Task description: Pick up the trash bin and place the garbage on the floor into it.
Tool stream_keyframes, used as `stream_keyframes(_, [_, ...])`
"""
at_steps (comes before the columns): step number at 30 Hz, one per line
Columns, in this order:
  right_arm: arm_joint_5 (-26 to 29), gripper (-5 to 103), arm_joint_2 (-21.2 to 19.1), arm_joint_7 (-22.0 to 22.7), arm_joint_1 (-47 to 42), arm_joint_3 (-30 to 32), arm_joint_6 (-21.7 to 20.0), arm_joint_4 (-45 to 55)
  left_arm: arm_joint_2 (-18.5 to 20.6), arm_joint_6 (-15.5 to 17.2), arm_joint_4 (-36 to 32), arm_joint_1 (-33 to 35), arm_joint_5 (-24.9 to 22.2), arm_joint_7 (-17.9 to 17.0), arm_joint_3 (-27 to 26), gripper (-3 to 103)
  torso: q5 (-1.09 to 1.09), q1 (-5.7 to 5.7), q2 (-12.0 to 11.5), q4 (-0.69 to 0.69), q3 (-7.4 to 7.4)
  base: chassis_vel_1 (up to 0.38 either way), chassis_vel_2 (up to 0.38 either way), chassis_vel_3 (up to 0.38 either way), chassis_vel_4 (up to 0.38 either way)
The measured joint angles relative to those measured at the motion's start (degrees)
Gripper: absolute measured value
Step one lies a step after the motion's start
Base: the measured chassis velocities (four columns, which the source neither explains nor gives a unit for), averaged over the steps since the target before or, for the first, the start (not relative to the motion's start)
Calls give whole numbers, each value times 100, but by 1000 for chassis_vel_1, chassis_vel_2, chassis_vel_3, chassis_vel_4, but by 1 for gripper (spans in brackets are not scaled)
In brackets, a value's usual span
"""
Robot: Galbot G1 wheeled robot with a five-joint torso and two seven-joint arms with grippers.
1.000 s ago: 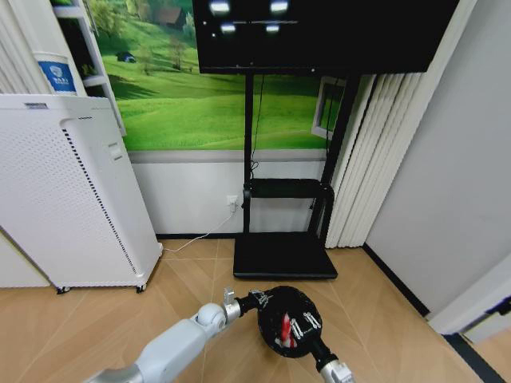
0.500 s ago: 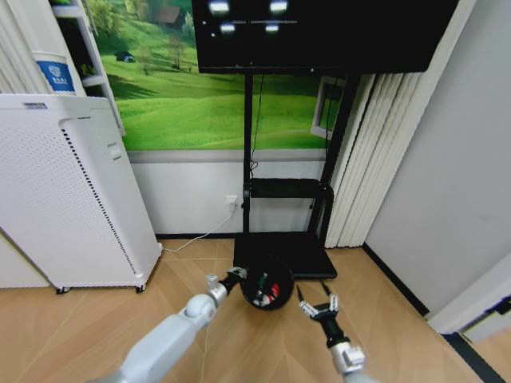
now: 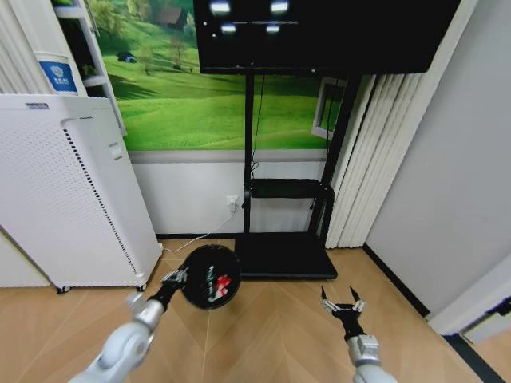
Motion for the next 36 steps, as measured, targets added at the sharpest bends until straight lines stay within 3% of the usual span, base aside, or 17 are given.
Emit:
stream_keyframes(4, [145, 100, 69, 74, -30, 142, -68, 77, -437, 194, -452, 808, 121, -484, -712, 7, 1, 0, 0, 0, 0, 0, 0, 0, 0])
stream_keyframes(7, [212, 100, 129, 94, -98, 306, -73, 118, -661, 238, -620, 1219, 205, -540, -1078, 7, 0, 0, 0, 3, 0, 0, 0, 0, 0])
stream_keyframes(10, [266, 100, 215, 90, -240, 552, -73, 174, -877, 314, -793, 1700, 206, -382, -1511, 7, 0, 0, 0, -5, 0, 0, 0, 0, 0])
stream_keyframes(13, [274, 100, 222, -51, -335, 644, -30, 210, -1285, 416, -911, 2340, 172, 162, -2146, 7, 1, 0, 0, 0, 0, 0, 0, 0, 0])
stream_keyframes(17, [207, 100, 257, -130, -385, 649, -2, 222, -1723, 411, -821, 2727, 285, 458, -2511, 7, 3, 0, 0, 1, 1, 0, 0, 0, 0])
stream_keyframes(20, [153, 100, 278, -140, -393, 647, 23, 216, -1935, 387, -735, 2861, 335, 480, -2592, 7, -2, 0, 0, -1, 0, 0, 0, 0, 0])
stream_keyframes(21, [125, 100, 289, -146, -393, 641, 35, 198, -2122, 327, -664, 2988, 339, 498, -2670, 7, -3, 0, 0, -1, 0, 0, 0, 0, 0])
stream_keyframes(22, [112, 100, 295, -152, -354, 631, 47, 128, -2569, 77, -481, 3291, 147, 595, -2957, 7, 2, -1, -1, 2, 0, 0, 0, 0, 0])
stream_keyframes(26, [123, 100, 312, -153, -334, 686, 58, 54, -2804, -170, -234, 3442, -13, 678, -3105, 7, 1, 0, -1, -1, 1, 0, 0, 0, 0])
stream_keyframes(31, [124, 100, 322, -154, -328, 696, 64, 27, -2846, -234, -151, 3478, -47, 705, -3137, 7, 1, 0, -1, -3, 1, 0, 0, 0, 0])
stream_keyframes(33, [124, 100, 360, -156, -258, 630, 81, -108, -2937, -664, 415, 3511, 117, 982, -3240, 7, 2, 0, 0, 1, 1, 0, 0, 0, 0])
stream_keyframes(36, [123, 100, 375, -156, -242, 575, 91, -146, -2932, -893, 869, 3460, 290, 1199, -3241, 7, -1, 1, 0, -1, 1, 0, 0, 0, 0])
